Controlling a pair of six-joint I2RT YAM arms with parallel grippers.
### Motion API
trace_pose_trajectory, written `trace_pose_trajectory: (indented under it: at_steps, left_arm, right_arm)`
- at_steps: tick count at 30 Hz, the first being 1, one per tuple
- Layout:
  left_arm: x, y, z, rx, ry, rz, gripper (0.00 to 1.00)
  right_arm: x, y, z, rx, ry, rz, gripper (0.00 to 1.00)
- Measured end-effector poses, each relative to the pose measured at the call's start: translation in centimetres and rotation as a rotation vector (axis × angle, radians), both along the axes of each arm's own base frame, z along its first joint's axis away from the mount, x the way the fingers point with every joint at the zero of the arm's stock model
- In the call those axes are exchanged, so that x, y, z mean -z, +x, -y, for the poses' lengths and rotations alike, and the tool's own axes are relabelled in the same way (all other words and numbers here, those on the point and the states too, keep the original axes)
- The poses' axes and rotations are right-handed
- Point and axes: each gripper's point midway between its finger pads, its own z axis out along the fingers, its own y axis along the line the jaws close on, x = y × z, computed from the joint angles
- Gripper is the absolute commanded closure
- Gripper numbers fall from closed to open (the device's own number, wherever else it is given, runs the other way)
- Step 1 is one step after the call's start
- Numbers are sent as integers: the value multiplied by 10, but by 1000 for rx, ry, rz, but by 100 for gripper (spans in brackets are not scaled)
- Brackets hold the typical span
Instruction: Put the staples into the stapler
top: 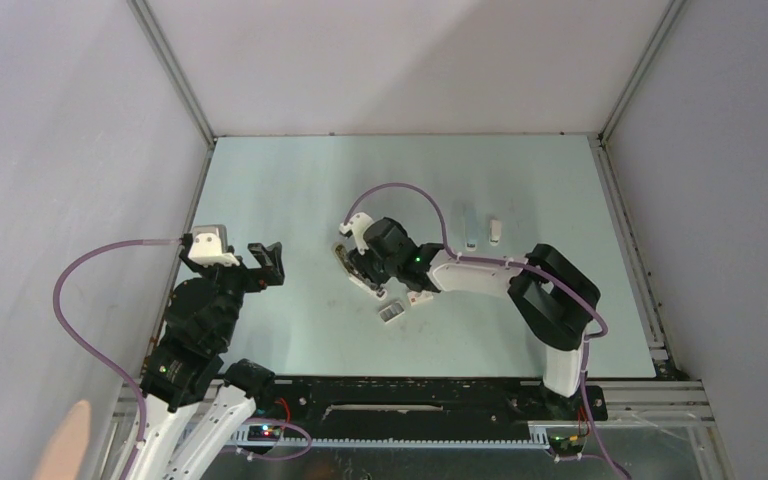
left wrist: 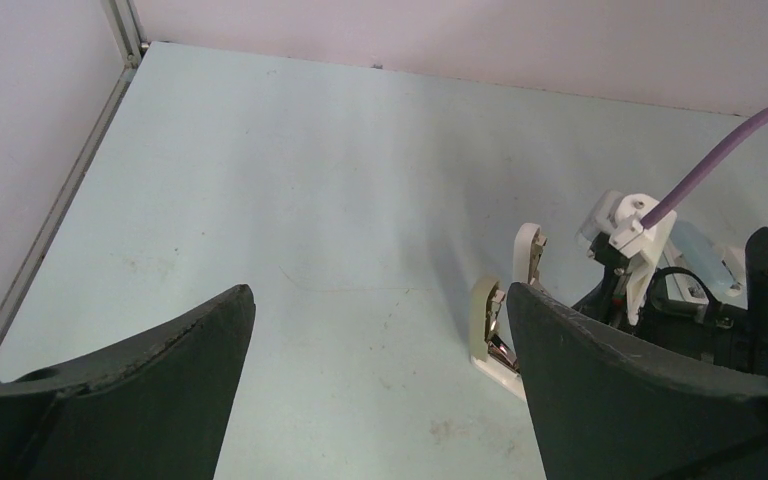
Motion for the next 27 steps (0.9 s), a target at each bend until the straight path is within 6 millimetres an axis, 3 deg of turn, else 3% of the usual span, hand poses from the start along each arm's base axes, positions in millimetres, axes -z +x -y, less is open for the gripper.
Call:
trace_pose_trajectory:
  at_steps: [8,27]
  left_arm:
    - [0,0,0,0,0,0,0]
    - [0,0,0,0,0,0,0]
  right_arm:
    - [3,10,-4,13,8,7,49]
    - [21,7,8,27,-54,-32,50]
